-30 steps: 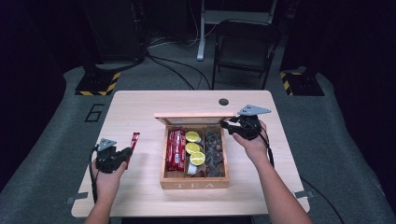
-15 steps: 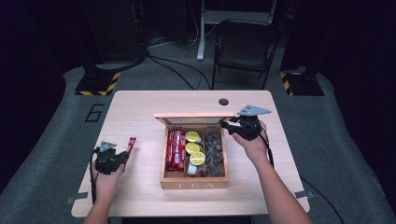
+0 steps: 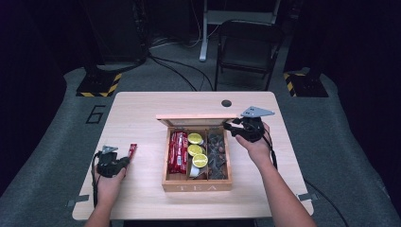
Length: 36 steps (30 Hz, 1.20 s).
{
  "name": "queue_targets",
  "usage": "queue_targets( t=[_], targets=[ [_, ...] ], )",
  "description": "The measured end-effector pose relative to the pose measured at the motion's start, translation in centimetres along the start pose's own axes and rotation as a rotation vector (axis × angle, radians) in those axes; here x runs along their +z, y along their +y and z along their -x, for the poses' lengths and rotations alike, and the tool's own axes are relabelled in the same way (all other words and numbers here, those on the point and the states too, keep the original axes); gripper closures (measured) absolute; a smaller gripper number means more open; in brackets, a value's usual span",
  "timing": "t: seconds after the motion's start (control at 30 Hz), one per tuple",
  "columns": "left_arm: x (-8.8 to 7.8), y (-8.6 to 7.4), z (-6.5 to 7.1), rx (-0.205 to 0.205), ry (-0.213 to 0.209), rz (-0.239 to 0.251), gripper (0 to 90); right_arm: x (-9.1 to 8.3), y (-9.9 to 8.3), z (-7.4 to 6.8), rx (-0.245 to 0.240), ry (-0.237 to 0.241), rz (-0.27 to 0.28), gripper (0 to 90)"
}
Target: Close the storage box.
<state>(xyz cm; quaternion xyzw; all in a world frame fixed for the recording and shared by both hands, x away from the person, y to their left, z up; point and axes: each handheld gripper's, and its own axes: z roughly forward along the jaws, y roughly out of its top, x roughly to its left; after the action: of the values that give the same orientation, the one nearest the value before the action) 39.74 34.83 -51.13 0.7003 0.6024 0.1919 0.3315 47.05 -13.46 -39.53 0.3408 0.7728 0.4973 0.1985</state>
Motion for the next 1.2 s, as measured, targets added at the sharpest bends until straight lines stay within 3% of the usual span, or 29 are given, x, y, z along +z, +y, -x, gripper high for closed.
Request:
queue_targets(
  t=[0.23,0.53,0.6,0.73,0.83,0.93,1.2],
  targets=[
    [0.2,0.0,0.2,0.016,0.019,-0.001,84.7,0.0,0.0,0.1,-0.004,0.004,-0.002,57.9],
    [0.1,-0.1,-0.1,-0.002,0.004,-0.010,82.1,0.0,0.0,0.0,0.004,0.002,-0.002,57.9],
    [0.1,-0.2,-0.1,-0.015,0.006,0.008,79.1,0.0,0.0,0.0,0.005,0.002,-0.002,57.9],
    [-0.3,-0.1,-0.2,-0.030,-0.006,0.034,62.5,0.0,0.0,0.1,0.001,0.004,-0.001,57.9],
    [-0.8,0.1,0.2,-0.013,0.005,0.043,55.5,0.0,0.0,0.1,0.006,0.004,-0.001,57.9],
    [-1.1,0.3,0.9,0.006,0.031,0.058,52.2,0.0,0.0,0.1,0.005,0.006,0.000,57.9],
    [-2.7,1.4,2.7,0.042,-0.011,0.102,49.7,-0.1,-0.1,0.0,-0.001,0.008,-0.008,57.8]
  ],
)
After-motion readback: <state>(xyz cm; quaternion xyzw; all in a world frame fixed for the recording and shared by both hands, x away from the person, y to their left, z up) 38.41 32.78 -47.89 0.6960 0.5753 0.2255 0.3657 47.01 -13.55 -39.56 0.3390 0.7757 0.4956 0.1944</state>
